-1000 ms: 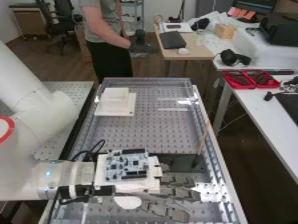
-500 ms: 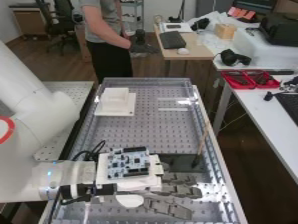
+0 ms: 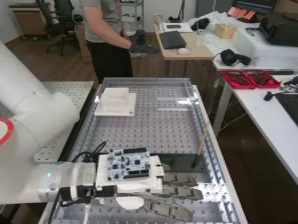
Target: Grab the paper clip and place it in the clear container
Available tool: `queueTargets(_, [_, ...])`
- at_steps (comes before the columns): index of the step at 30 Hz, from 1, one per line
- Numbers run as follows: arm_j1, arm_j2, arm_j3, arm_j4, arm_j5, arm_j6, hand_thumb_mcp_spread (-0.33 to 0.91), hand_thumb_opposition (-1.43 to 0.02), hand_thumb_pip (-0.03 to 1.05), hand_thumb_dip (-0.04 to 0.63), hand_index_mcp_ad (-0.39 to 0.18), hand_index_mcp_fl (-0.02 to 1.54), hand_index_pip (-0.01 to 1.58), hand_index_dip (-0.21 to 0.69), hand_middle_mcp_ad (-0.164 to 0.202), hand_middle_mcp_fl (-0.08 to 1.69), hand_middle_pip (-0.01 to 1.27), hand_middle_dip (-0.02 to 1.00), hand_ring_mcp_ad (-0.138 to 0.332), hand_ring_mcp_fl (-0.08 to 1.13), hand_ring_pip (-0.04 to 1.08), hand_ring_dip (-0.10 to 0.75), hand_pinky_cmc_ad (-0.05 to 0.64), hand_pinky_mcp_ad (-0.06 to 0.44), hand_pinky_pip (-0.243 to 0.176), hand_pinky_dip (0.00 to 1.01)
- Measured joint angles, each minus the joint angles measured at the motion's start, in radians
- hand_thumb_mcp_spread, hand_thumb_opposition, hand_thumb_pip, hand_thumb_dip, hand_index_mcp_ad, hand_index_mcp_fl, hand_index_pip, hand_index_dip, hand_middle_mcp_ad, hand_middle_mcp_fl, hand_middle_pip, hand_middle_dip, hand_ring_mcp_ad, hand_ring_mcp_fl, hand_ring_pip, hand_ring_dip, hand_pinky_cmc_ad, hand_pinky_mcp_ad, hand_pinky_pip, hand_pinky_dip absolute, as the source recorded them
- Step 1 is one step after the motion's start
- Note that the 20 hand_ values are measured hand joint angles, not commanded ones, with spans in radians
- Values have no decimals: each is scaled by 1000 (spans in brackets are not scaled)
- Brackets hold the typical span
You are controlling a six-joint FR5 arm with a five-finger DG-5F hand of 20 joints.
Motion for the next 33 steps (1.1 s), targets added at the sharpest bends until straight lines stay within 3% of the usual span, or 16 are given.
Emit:
queueTargets(18, [2, -7, 7, -10, -4, -10, 487, -909, 562, 284, -141, 468, 1403, 42, -30, 248, 122, 188, 63, 112, 105, 93, 279, 265, 84, 195])
queueTargets(33, [3, -12, 13, -4, 1, 7, 492, -942, 559, 284, -141, 590, 1440, 37, -26, 265, 119, 188, 63, 110, 108, 93, 281, 265, 84, 195])
